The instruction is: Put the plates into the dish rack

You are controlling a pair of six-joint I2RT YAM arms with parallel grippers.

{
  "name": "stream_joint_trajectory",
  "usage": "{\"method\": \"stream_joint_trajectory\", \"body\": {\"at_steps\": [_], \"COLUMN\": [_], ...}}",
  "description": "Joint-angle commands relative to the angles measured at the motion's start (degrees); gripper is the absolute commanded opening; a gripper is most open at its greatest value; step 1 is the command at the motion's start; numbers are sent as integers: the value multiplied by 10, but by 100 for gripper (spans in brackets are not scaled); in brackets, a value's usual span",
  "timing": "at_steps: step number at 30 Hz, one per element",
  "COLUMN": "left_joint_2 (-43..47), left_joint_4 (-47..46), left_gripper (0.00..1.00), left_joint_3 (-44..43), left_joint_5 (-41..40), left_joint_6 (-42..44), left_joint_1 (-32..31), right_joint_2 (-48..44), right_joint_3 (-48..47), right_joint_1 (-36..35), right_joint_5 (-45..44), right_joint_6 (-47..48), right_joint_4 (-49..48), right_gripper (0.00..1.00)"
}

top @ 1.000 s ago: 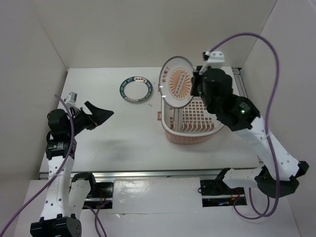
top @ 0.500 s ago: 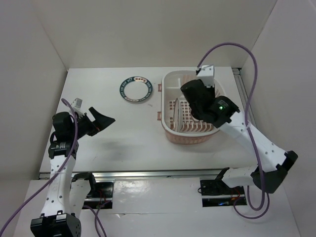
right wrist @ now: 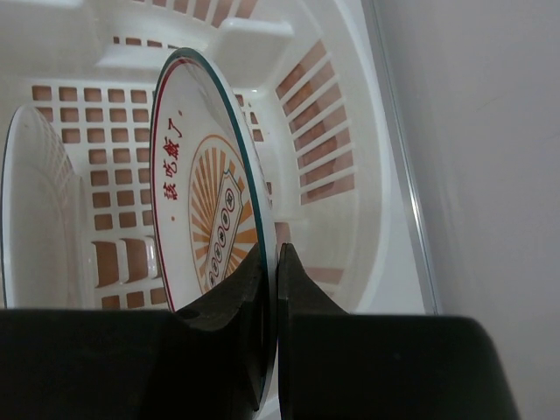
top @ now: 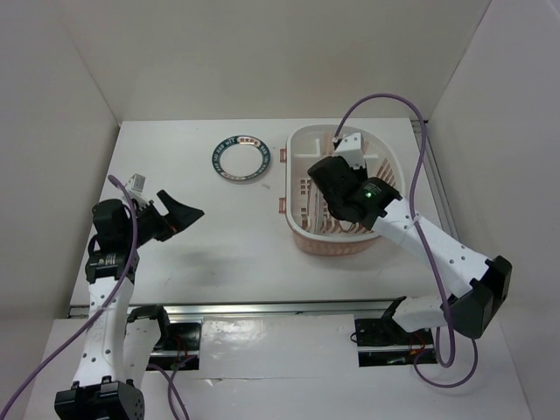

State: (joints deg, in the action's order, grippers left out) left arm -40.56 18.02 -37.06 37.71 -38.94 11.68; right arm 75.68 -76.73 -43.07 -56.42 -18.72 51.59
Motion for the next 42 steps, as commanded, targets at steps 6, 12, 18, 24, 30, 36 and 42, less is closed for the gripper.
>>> {"method": "stream_joint_trajectory", "body": {"at_steps": [6, 12, 18, 24, 30, 36, 42], "left_joint_2": [8, 14, 19, 19, 24, 24, 24], "left_joint_4": [-15, -15, -9, -9, -9, -9, -9], "left_gripper": [100, 100, 100, 100, 100, 100, 100], "left_joint_3": [2, 2, 2, 2, 2, 2, 2], "left_joint_5": [10, 10, 10, 10, 10, 10, 15], "left_joint_6": [15, 15, 15, 15, 15, 15, 15], "left_joint_1": [-3, -3, -3, -3, -3, 3, 8], "right_joint_2": [1, 12, 17, 23, 34, 34, 34], "right_joint_3": [32, 38, 38, 48, 54, 66, 71], "right_joint_1": [4, 4, 4, -2, -7, -7, -12], "right_joint_5": [8, 13, 13, 13, 2, 10, 20], "right_joint_6": [-29, -34, -52, -52, -72, -67, -72], "right_joint_4": [-74, -79, -68, -68, -59, -71, -71], "right_gripper": [0, 0, 0, 0, 0, 0, 19]}}
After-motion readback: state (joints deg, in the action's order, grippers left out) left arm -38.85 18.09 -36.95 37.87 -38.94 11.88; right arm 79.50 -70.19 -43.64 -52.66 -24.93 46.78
